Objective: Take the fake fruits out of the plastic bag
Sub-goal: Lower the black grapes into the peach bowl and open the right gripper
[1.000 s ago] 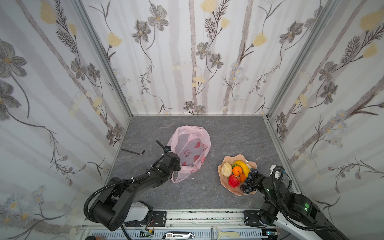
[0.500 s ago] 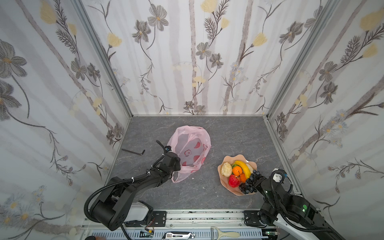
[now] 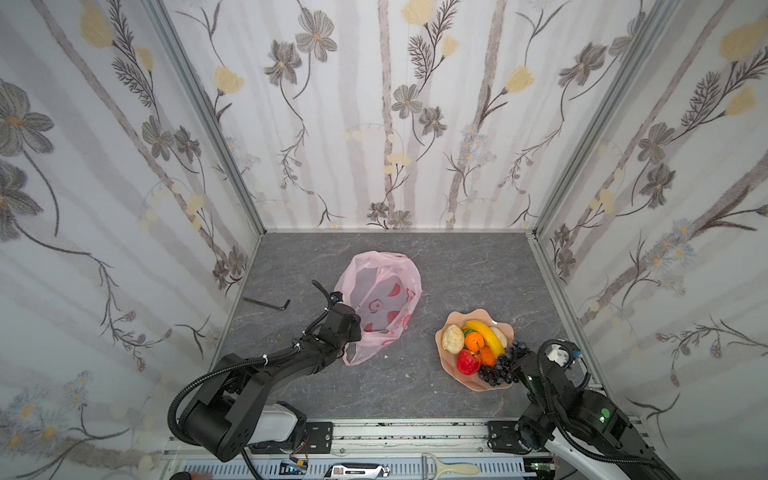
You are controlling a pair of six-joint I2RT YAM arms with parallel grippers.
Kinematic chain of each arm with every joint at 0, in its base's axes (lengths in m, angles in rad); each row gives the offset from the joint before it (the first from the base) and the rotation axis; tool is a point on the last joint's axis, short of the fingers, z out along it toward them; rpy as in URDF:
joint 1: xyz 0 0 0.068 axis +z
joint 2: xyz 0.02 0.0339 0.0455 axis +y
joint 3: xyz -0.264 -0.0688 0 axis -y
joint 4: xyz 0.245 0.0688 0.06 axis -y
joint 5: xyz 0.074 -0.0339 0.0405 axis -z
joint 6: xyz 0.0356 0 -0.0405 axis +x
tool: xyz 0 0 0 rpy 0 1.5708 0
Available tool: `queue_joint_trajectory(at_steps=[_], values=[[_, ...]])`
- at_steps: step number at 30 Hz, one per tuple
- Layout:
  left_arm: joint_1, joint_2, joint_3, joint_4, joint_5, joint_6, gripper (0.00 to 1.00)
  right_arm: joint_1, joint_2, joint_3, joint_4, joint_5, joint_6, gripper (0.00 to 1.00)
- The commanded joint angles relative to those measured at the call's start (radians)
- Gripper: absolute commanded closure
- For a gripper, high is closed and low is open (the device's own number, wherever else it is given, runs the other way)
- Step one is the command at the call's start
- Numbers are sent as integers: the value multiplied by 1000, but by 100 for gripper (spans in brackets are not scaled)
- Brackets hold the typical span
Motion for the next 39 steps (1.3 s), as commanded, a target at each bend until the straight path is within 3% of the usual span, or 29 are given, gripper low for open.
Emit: queue_joint_trajectory(at_steps=[1, 10, 17, 33, 39], values=[[1, -5, 1, 28, -1, 0, 96, -16, 12, -15, 58, 17, -11, 61], [0, -2, 0, 28, -1, 2, 96, -63, 20, -57, 106, -21, -38, 45], [0, -1, 2, 28, -1, 1, 96, -89, 46, -56, 120, -16, -72, 39], [1, 0, 1, 28, -1, 2, 96, -271, 137, -123, 352, -161, -239, 54], [1, 0, 3, 29, -2, 2, 96, -314, 144, -128, 370, -181, -269, 45]])
